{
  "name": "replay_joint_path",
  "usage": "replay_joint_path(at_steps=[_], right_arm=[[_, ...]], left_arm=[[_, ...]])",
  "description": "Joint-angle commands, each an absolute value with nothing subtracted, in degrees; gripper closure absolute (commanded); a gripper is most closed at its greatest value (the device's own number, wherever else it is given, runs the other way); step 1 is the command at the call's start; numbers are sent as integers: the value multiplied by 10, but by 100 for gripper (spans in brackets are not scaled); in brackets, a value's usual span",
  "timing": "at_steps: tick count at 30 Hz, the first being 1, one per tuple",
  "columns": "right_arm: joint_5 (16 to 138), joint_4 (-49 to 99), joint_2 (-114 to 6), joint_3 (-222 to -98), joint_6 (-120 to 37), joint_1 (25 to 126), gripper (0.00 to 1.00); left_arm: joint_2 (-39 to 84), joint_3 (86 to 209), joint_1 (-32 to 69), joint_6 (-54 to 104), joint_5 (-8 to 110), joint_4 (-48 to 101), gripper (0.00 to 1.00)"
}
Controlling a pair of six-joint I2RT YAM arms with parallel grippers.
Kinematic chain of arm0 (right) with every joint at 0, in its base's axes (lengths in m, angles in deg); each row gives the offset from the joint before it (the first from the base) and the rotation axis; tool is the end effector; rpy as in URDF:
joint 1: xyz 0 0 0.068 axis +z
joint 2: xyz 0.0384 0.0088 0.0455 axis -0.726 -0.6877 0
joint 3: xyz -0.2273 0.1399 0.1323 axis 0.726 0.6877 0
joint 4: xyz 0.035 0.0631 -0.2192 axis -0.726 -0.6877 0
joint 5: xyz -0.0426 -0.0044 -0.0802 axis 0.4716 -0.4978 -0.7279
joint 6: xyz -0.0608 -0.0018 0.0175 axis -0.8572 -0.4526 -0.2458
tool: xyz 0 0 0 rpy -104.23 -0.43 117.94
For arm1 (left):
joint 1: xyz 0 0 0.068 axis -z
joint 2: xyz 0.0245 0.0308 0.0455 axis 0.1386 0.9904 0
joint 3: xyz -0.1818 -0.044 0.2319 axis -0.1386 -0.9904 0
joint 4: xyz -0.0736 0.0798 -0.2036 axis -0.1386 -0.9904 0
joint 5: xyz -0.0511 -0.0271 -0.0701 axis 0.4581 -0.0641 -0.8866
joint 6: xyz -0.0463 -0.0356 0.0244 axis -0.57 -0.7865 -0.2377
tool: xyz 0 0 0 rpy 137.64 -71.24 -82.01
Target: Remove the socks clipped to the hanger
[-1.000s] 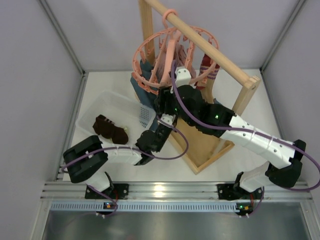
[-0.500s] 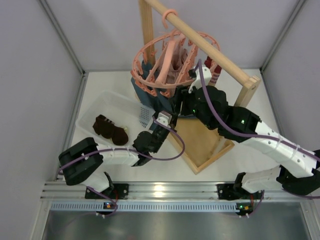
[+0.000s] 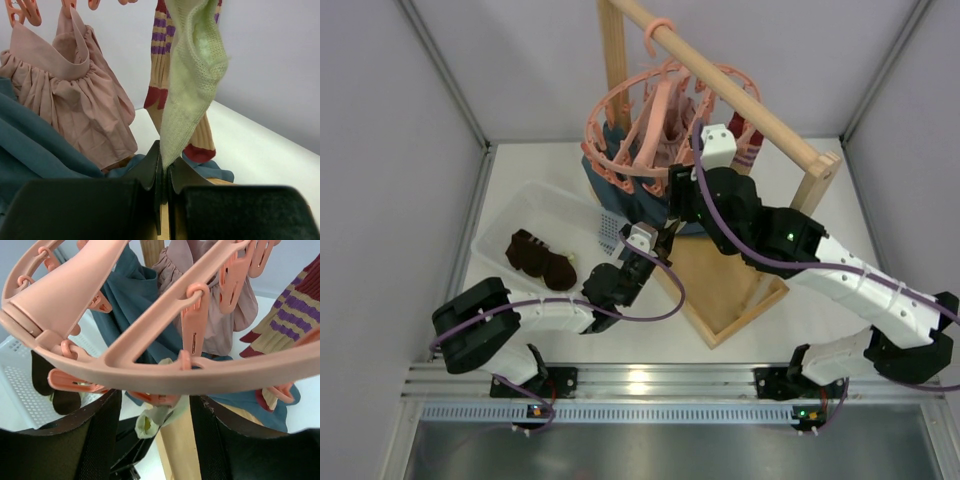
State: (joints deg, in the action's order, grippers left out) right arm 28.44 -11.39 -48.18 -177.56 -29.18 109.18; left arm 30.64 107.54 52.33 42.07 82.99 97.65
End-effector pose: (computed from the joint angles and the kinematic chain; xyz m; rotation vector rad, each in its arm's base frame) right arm 0.1361 0.1941 0.4805 -0.2216 1.8165 0.3349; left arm 0.1547 -0.2312 0.3182 0.3259 1.1974 -0.5930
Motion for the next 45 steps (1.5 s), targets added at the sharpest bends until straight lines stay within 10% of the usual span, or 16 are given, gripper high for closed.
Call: replay_joint_path(at_steps=[1, 19, 32, 35, 39, 45], right_arm=[[257, -81, -498, -1808, -322, 1097, 47], [212, 21, -457, -1740, -349, 1096, 67], [185, 46, -452, -1723, -356, 1096, 60], [184, 51, -452, -1719, -357, 1096, 66], [179, 57, -454, -1717, -357, 1097, 100], [178, 50, -459, -1717, -350, 1097, 100]], left_arm=[[296, 1075, 521, 402, 816, 1128, 100], [305, 1078, 521, 386, 804, 1128, 100], [312, 1079, 521, 382, 802, 1128, 100], [311, 1079, 521, 381, 801, 1128, 100], [311, 1079, 521, 379, 797, 1128, 100], [311, 1078, 521, 381, 804, 1128, 100]])
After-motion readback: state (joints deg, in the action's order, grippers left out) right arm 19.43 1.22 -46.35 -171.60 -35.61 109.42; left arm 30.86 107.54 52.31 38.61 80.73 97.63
